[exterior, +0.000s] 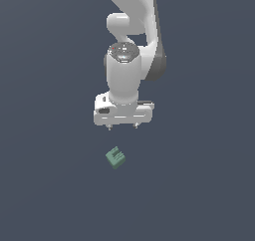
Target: Pick up the object and move it to a goal position.
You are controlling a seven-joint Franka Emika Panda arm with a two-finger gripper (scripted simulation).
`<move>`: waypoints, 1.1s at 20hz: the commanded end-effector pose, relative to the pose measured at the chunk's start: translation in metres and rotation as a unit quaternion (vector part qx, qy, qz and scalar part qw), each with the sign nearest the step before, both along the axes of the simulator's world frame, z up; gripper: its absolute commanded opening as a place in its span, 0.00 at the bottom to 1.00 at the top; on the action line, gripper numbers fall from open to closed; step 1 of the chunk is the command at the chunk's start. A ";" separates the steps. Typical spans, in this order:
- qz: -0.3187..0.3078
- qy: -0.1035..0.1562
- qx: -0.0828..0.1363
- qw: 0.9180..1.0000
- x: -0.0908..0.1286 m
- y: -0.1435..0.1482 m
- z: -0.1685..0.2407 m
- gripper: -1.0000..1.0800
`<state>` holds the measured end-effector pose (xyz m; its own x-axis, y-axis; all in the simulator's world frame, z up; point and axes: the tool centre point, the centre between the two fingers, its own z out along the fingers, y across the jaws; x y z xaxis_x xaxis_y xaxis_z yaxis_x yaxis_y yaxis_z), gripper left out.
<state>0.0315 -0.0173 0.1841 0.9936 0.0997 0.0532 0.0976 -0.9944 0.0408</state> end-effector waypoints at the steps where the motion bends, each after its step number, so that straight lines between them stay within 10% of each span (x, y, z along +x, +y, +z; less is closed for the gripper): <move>1: 0.021 0.003 -0.001 1.000 0.006 -0.002 -0.006 0.96; 22: 0.250 0.030 0.004 0.968 0.060 -0.028 -0.079 0.96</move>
